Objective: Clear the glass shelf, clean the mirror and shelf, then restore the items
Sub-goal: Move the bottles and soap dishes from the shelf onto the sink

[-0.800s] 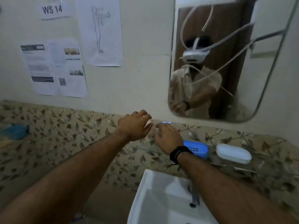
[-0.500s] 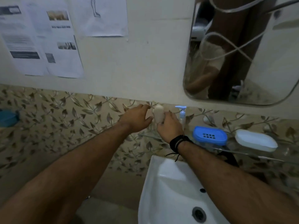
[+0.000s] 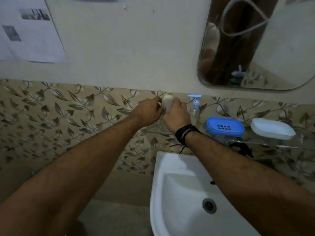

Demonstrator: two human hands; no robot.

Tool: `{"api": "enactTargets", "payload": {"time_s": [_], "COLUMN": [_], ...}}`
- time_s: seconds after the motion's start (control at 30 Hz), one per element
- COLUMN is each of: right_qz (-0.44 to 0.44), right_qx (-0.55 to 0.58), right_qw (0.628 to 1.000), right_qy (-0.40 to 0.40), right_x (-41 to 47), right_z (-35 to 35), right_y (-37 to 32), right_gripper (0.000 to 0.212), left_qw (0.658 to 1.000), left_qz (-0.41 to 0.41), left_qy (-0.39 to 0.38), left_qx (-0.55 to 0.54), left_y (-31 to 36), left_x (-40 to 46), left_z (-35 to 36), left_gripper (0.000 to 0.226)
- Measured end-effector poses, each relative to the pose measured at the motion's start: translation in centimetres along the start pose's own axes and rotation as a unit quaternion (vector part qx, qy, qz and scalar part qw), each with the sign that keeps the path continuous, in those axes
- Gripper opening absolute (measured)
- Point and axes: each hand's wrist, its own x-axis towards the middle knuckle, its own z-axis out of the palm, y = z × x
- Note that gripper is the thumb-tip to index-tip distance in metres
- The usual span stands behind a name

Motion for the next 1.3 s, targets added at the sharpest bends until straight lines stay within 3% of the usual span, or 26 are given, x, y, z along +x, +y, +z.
{"api": "enactTargets", "payload": {"time_s": [0.37,0.57,0.9,1.1,1.3], "right_qz": [-0.016,-0.018,0.016,0.046,0.096], "right_qx": [0.080,0.121,0.167,0.155,0.167], "right_qw": [0.996,0.991,0.985,0.978,0.967], "right_qy": [0.045,0.046,-0.049,-0.135,-0.166], "right_x": [-3.7,-8.2,-16.6,-19.0,-17.4], "right_z": [-0.7,-1.4,-1.4,1.5,5.0], "right_y": [0.8,1.6,7.9,10.4,12.3], "right_gripper": [0.054,0.051,0.053,0.053,0.044], "left_qw": [0.996,0.996,0.995,0.991,0.985], "left_qz": [0.039,-0.024,-0.077,-0.115,-0.121], "left_qy": [0.067,0.071,0.012,-0.030,-0.065], "left_qx": [-0.051,-0.039,-0.060,-0.068,-0.105], "left_y": [2.3,5.3,9.1,6.9,3.2], "left_x": [-4.8,-10.2,-18.8,-22.5,-21.4], "left_z": [0.0,-0.3,3.9,7.0,10.6], "left_gripper": [0.032,0.035,0.027,0.025,0.023]}}
